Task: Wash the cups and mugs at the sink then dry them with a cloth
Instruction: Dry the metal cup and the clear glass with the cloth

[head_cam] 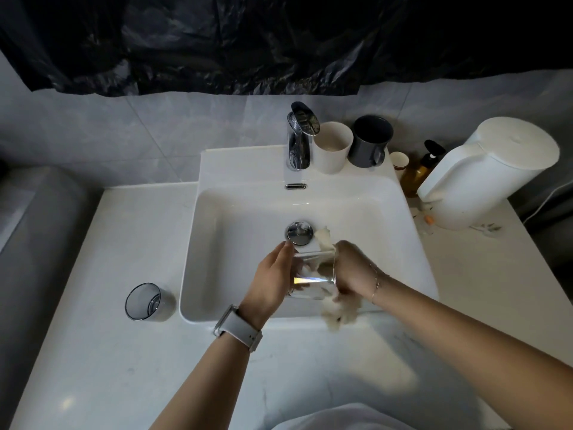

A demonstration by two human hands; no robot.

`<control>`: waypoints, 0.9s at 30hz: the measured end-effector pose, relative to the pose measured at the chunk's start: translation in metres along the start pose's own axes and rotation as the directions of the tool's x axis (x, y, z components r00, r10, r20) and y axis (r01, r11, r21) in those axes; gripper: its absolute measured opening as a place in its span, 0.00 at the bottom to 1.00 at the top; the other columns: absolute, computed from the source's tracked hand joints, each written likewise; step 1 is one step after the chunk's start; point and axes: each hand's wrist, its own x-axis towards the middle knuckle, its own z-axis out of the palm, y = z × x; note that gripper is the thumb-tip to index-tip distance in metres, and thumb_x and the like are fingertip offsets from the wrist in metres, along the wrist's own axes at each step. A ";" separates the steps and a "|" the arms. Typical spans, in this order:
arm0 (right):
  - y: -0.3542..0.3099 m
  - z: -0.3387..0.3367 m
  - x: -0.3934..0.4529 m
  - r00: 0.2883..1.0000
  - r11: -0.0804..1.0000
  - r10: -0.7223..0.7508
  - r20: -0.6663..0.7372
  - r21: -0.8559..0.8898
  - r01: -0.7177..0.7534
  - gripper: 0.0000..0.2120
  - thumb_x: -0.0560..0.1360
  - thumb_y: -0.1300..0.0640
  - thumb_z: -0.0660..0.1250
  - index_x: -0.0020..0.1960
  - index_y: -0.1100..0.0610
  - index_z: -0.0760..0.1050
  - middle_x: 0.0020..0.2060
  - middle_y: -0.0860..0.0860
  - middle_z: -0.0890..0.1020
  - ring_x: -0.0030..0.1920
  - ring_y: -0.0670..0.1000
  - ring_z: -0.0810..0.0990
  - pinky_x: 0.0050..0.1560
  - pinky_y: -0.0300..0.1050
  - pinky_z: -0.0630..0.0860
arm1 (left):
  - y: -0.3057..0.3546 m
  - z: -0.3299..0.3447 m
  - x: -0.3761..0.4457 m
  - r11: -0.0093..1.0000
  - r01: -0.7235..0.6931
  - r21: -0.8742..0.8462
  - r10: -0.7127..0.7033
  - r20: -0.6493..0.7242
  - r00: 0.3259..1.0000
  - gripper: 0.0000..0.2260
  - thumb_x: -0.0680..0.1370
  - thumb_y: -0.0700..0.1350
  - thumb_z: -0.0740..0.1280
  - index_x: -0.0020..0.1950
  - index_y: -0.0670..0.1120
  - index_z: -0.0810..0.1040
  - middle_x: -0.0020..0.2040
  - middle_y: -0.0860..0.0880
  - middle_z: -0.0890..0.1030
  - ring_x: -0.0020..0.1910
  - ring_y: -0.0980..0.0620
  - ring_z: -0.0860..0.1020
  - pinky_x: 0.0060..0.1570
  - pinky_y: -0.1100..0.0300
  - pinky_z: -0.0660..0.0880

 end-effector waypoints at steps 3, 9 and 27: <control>-0.002 -0.015 -0.006 0.908 0.871 -0.416 -0.052 -0.311 0.381 0.09 0.66 0.66 0.62 0.32 0.55 0.76 0.30 0.56 0.78 0.31 0.55 0.75 0.34 0.42 0.70 | 0.007 -0.006 0.005 0.965 0.245 0.095 -0.255 0.118 0.960 0.16 0.84 0.49 0.55 0.44 0.42 0.74 0.35 0.42 0.75 0.28 0.46 0.75 0.30 0.62 0.73; -0.012 -0.024 -0.016 0.780 0.678 -0.626 0.010 -0.488 0.550 0.19 0.64 0.55 0.51 0.39 0.57 0.81 0.30 0.53 0.81 0.29 0.57 0.79 0.31 0.43 0.72 | 0.007 -0.004 0.005 0.924 0.371 0.091 -0.381 0.158 0.911 0.16 0.77 0.53 0.59 0.50 0.40 0.76 0.40 0.40 0.72 0.33 0.43 0.74 0.30 0.58 0.74; 0.010 0.004 0.015 0.999 0.974 -0.041 0.026 0.225 0.034 0.11 0.72 0.63 0.61 0.39 0.66 0.80 0.34 0.56 0.83 0.35 0.50 0.81 0.45 0.50 0.77 | 0.013 -0.003 0.016 0.981 0.058 -0.185 -0.093 -0.187 0.978 0.13 0.82 0.43 0.56 0.40 0.42 0.73 0.33 0.46 0.81 0.28 0.43 0.75 0.30 0.57 0.72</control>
